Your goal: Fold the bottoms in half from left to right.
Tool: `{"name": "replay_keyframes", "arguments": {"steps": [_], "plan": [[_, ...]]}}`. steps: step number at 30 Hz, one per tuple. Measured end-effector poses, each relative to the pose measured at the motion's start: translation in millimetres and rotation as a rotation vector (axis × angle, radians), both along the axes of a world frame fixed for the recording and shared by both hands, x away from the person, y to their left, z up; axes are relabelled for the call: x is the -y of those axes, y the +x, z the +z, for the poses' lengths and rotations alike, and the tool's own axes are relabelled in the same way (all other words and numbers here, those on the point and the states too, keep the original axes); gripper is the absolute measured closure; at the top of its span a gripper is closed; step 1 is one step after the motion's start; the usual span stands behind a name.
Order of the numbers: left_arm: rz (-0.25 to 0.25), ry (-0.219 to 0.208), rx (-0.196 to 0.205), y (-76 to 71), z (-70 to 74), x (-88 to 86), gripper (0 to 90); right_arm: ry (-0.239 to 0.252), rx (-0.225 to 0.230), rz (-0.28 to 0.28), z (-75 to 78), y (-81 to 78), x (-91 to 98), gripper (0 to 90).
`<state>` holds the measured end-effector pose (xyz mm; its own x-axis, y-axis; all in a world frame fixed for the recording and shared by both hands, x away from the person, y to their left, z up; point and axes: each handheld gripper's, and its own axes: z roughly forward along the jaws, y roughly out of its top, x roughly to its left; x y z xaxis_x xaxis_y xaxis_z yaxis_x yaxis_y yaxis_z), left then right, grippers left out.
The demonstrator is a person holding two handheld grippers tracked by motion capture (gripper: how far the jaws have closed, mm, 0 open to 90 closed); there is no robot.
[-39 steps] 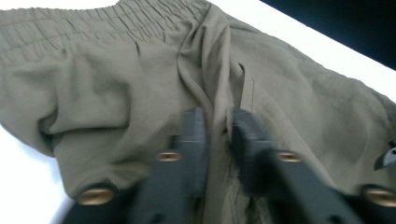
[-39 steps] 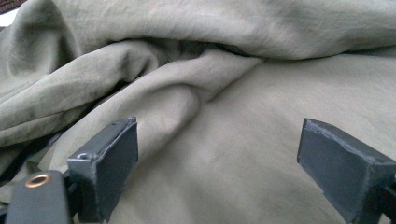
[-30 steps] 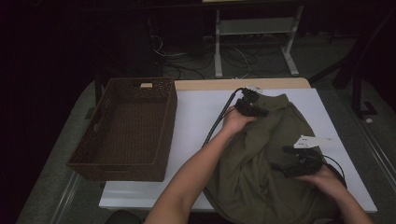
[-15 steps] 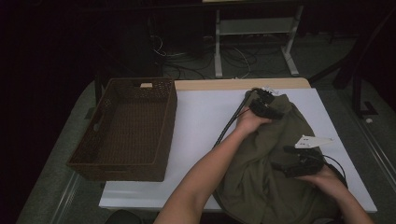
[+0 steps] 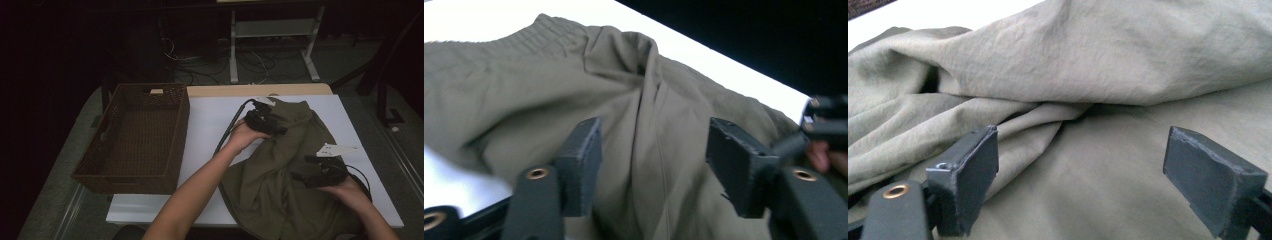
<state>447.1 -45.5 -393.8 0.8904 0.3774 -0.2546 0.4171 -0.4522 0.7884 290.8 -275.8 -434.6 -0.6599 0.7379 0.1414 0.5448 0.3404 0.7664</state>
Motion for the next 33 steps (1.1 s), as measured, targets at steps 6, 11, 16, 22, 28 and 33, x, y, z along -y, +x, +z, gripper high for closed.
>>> {"name": "replay_keyframes", "arguments": {"steps": [6,11,16,22,28,33], "plan": [[0.015,-0.015,0.007,-12.2,-1.4,-29.8,27.1,-0.002,-0.007,-0.010,1.0,1.7,2.4,15.0],[0.028,0.003,0.020,-22.8,-7.1,-46.5,16.4,0.001,-0.019,-0.035,1.1,3.1,7.2,15.0],[0.072,0.030,0.045,-42.3,-17.6,-74.9,10.4,0.011,-0.021,-0.045,3.9,2.6,9.4,16.8],[0.093,0.054,0.035,-57.4,-22.3,-100.0,1.3,0.002,-0.024,-0.049,5.7,4.0,8.1,17.6],[0.093,0.041,0.042,-81.1,-25.9,-121.9,0.0,-0.004,-0.019,-0.046,11.9,7.3,4.0,19.9],[0.140,0.055,0.083,-98.5,-23.0,-135.2,0.0,0.020,-0.012,-0.059,19.1,13.2,5.3,21.8]]}}
